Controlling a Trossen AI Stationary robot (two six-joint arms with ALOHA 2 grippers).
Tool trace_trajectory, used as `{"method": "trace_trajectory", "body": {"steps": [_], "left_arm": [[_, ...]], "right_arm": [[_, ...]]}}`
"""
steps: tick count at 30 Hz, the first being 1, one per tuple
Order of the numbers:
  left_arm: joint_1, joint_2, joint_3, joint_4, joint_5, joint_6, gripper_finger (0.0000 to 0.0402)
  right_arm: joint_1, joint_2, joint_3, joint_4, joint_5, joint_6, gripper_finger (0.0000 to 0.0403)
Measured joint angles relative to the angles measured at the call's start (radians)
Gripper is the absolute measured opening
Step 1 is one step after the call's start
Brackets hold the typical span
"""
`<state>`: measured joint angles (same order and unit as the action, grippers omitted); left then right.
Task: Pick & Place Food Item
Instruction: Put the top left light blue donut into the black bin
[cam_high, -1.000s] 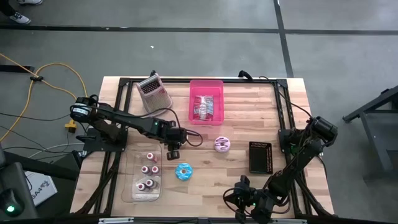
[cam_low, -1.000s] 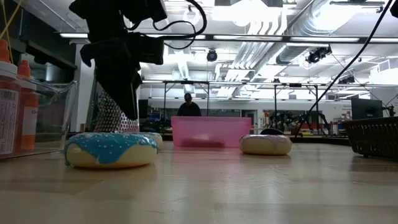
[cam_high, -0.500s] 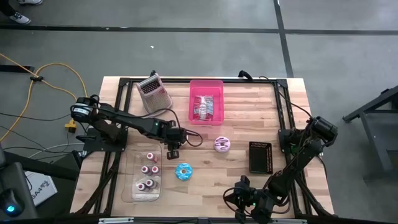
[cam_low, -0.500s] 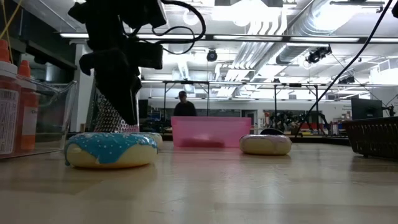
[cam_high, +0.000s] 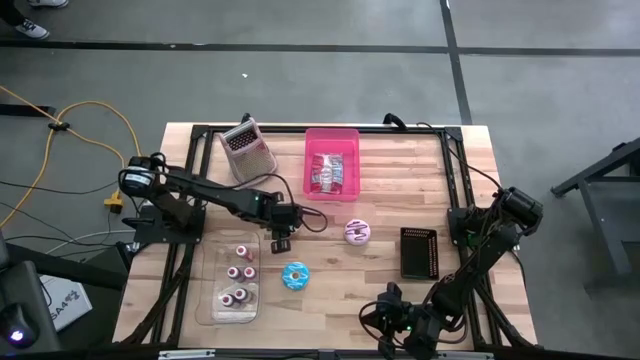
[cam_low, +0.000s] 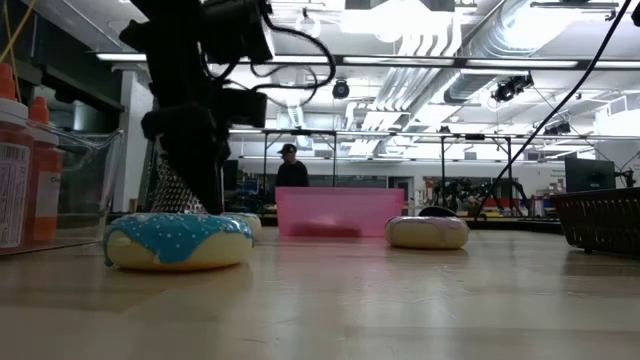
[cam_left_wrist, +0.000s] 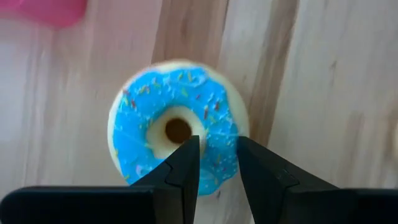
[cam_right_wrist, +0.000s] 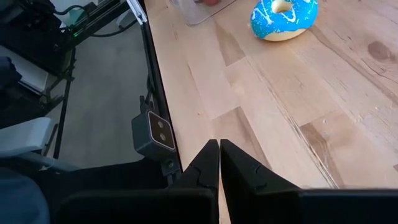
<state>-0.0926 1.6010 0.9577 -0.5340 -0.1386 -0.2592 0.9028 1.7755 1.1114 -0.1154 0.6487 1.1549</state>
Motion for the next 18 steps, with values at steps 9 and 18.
{"method": "trace_trajectory", "body": {"steps": [9,18], "left_arm": [[-0.004,0.018,0.0,0.001,0.001,-0.012,0.0102],[-0.004,0.019,0.0,0.007,0.002,-0.027,0.0102]], "right_arm": [[0.0,0.0,0.0,0.0,-0.001,0.0,0.0002],[0.0,0.0,0.0,0.0,-0.001,0.0,0.0002]]}}
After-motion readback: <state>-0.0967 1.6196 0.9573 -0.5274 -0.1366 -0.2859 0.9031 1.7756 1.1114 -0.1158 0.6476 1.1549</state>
